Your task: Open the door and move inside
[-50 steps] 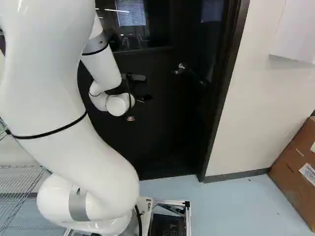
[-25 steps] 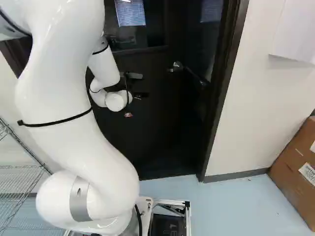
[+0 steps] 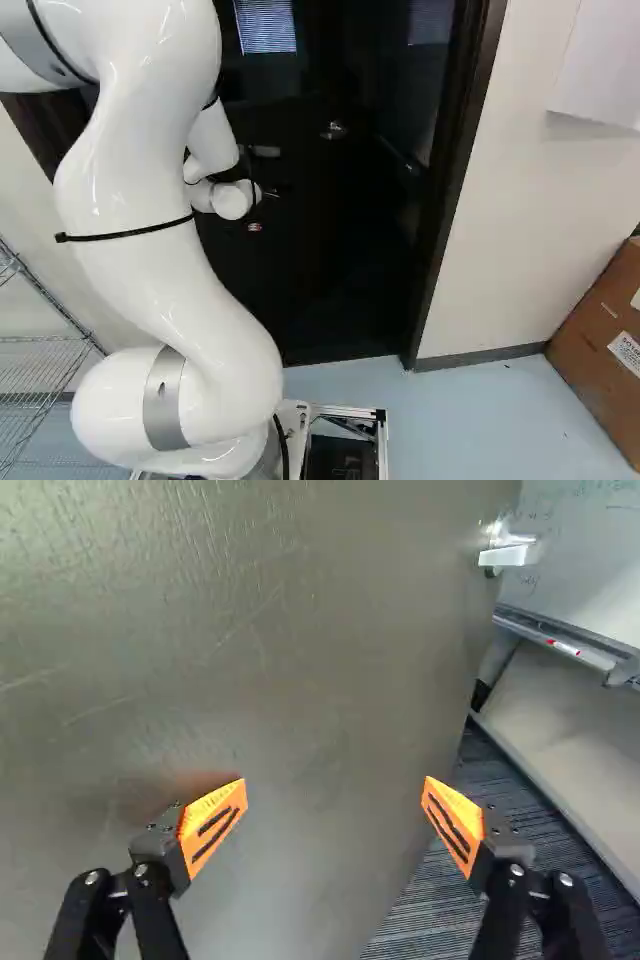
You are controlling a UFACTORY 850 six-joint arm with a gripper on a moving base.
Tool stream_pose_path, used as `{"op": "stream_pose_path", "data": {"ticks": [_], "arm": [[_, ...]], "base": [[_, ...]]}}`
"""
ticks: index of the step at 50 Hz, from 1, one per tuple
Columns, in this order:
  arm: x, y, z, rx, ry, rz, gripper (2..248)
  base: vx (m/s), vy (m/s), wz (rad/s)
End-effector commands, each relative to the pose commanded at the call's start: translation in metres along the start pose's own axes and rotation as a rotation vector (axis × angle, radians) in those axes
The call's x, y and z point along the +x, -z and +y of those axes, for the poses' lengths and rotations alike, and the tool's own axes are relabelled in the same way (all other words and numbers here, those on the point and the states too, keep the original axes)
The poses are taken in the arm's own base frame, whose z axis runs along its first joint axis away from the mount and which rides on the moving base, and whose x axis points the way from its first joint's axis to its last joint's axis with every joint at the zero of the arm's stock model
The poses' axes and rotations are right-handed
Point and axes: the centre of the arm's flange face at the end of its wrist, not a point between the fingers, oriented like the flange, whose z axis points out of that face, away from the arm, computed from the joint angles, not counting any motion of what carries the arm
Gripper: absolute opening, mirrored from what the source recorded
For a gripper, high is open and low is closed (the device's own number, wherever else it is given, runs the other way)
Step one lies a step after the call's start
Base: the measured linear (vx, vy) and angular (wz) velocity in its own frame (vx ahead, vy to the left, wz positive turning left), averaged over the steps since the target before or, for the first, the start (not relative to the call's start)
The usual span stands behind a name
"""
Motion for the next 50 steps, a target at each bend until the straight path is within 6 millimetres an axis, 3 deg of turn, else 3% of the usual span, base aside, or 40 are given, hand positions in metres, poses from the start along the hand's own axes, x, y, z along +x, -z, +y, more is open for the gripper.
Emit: {"op": "stream_pose_path", "data": {"ticks": [50], "arm": [[0.000, -0.074, -0.072, 0.133, 0.046, 0.032, 247]], "base": [[0.000, 0.000, 0.000]]}}
